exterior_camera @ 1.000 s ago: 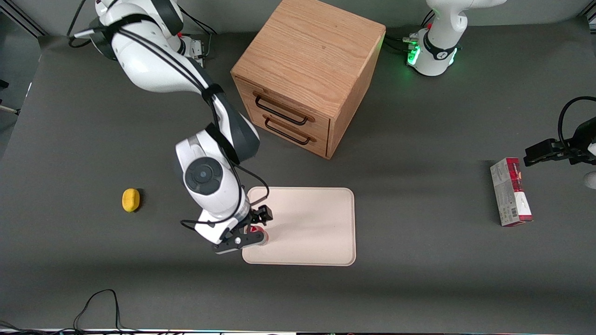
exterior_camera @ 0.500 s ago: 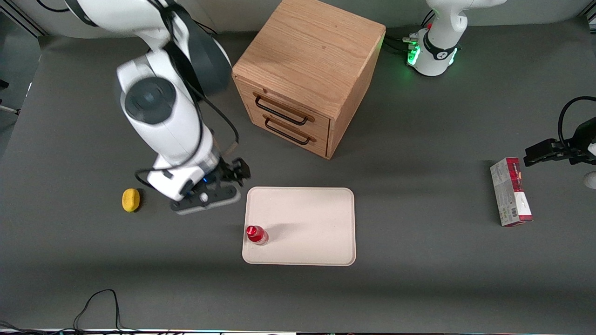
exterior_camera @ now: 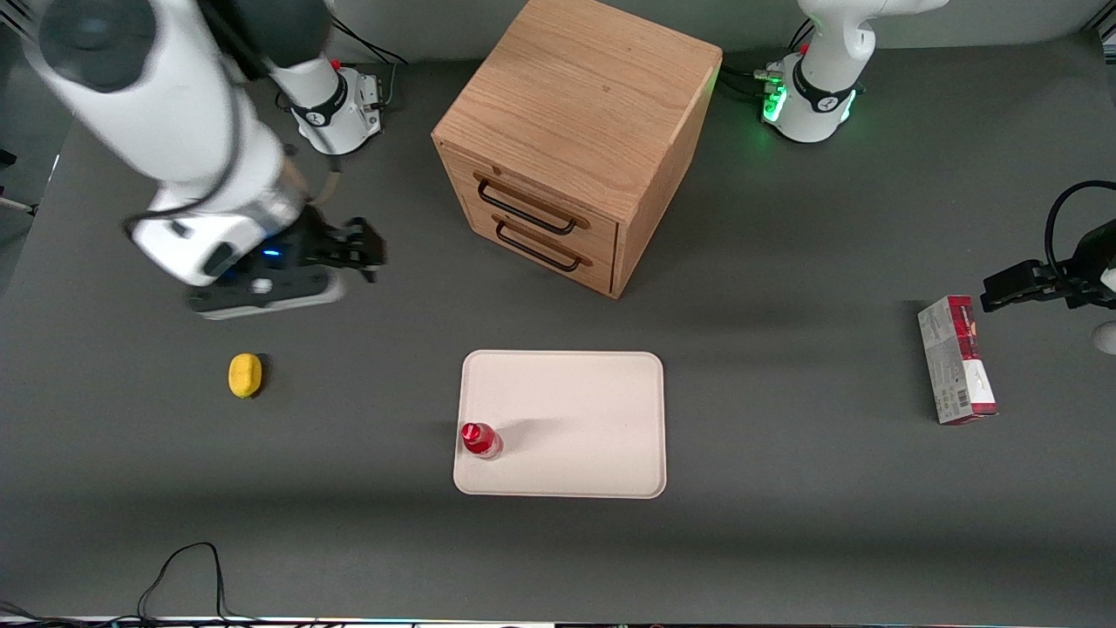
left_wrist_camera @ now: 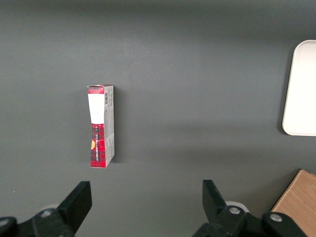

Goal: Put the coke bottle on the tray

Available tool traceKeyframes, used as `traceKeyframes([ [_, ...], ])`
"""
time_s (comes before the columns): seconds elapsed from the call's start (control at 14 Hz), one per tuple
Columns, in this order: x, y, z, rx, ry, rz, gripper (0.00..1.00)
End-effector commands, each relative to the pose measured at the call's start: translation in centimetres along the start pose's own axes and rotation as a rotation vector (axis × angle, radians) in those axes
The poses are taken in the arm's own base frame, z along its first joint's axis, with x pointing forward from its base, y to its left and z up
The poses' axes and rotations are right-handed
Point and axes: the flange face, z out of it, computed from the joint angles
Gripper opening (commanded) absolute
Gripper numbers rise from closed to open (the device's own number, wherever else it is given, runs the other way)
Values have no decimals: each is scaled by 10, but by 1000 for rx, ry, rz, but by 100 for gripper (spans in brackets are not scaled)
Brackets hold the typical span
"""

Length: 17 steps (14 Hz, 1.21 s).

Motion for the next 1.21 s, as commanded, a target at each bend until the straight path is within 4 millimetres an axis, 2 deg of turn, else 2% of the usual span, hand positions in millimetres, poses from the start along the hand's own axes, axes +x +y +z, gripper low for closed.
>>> traceKeyframes([
  [0.0, -24, 81, -1, 77, -13, 62, 100],
  [0.07, -31, 111, -1, 79, -5, 70, 100],
  [0.14, -38, 133, 0, 79, 4, 84, 100],
  [0.29, -45, 163, 3, 77, -1, 83, 100],
  [0.71, -48, 216, 9, 43, -9, 134, 100],
  [0.86, -48, 232, 17, 46, -19, 125, 100],
  [1.14, -46, 235, 31, 48, -21, 130, 100],
])
